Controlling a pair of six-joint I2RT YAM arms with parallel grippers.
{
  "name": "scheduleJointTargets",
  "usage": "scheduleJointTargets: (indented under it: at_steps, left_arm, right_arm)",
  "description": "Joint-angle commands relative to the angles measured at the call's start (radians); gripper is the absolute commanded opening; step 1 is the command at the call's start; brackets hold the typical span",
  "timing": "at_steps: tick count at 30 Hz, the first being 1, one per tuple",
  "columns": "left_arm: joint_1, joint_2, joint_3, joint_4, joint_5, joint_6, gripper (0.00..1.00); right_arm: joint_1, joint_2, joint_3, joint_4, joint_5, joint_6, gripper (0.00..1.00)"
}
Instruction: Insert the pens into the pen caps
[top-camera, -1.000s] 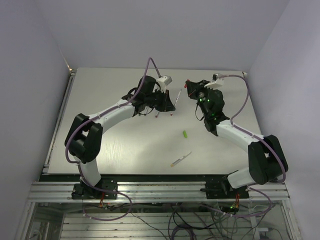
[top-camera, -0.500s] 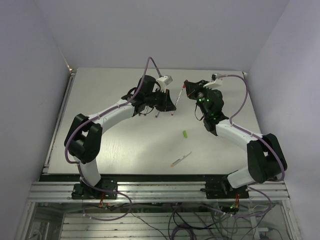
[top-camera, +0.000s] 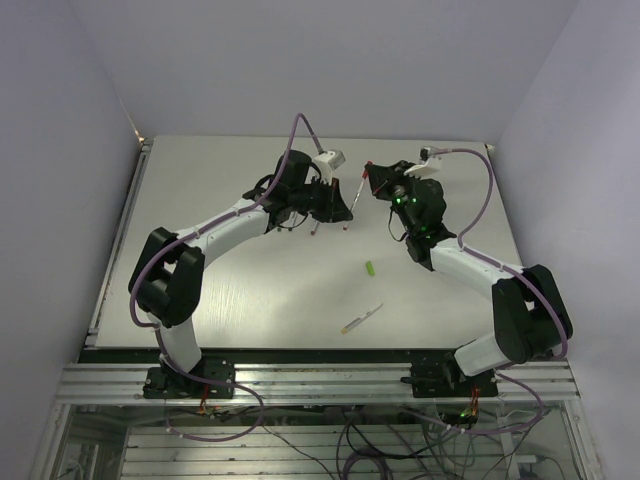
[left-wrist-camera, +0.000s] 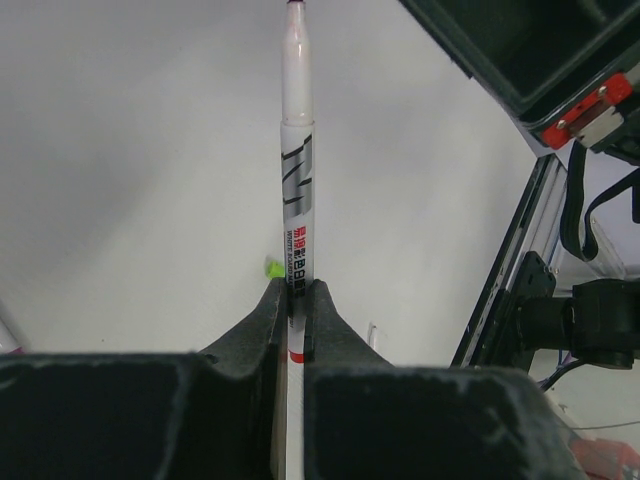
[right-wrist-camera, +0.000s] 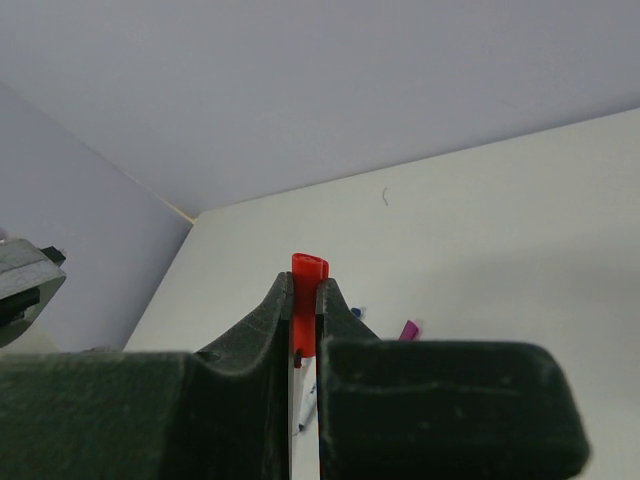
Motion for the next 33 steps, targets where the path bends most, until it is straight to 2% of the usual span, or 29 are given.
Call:
scheduleJointTargets:
  at_steps: [1,8,17,33]
  left_arm:
    - [0.007,-0.017,-0.003,0.061,0.003,-0.005,0.07]
    - [0.008,-0.005,0.004,0.050,0.005,0.004,0.07]
    - [0.008,-0.052,-0.050,-0.079,-0.046,0.094,0.07]
    - [0.008,-0.047,-0.039,0.008,-0.029,0.044,0.07]
  right_arm:
    - [-0.005,-0.006,0.024,-0.011,-0.035,0.007,0.00]
    - [-0.004,-0.027,0.008,-0.021,-0.031,0.006,0.00]
    - [-0.004,-0.031,0.019,-0.017,-0.005,0.000,0.00]
    - [-0.005,-0.049,-0.014,-0.022,-0.026,0.008,0.00]
